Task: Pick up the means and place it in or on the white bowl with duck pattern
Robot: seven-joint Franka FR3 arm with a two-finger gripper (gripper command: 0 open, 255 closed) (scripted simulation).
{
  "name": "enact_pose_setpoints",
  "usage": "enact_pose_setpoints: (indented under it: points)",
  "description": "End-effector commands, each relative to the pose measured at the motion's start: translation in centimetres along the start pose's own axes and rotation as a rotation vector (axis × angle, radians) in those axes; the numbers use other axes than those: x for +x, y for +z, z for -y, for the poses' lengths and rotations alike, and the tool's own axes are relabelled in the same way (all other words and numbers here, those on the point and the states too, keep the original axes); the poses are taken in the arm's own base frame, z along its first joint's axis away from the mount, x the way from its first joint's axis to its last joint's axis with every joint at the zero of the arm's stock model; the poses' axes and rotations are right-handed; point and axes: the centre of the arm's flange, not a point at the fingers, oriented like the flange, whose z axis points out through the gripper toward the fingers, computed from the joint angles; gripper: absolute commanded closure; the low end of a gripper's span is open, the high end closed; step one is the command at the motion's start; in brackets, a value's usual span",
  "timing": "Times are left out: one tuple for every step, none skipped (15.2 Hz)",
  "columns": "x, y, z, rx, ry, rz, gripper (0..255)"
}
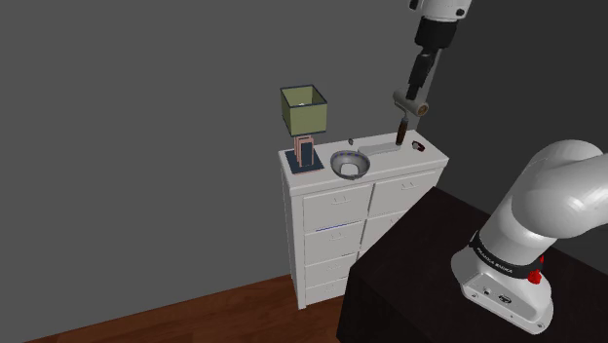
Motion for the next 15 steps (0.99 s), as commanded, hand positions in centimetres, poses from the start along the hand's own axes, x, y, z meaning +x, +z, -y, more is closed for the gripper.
enact_pose_setpoints:
  points:
    - [-0.2,1.8,-1.8,0.003,-0.040,0.001,0]
    - [-0.2,2.7,-2.8,0.004,-0.058,0.002,0]
    - [-0.2,3.7,-3.7,0.006,-0.076,0.004,0]
    - [-0.2,4.6,-4.7,0.007,-0.095,0.005,0]
    - [-0.1,5.5,-5.6,0.009,-0.113,0.006,0]
    - [-0.1,6.5,-6.6,0.011,-0.131,0.007,0]
    - [0.0,7.4,-7.5,0.012,-0.149,0.009,0]
    - [0.1,8.4,-8.5,0.014,-0.168,0.010,0]
    - [0.2,9.3,-9.4,0.015,-0.186,0.011,0]
    - [0.3,10.2,-10.4,0.017,-0.204,0.012,0]
    - [0.4,11.2,-11.3,0.019,-0.222,0.014,0]
    - [0.6,12.1,-12.2,0.020,-0.241,0.015,0]
    - [0.8,13.1,-13.2,0.022,-0.259,0.016,0]
    - [1.0,14.0,-14.1,0.023,-0.277,0.017,0]
    - [1.2,15.0,-15.0,0.025,-0.295,0.019,0]
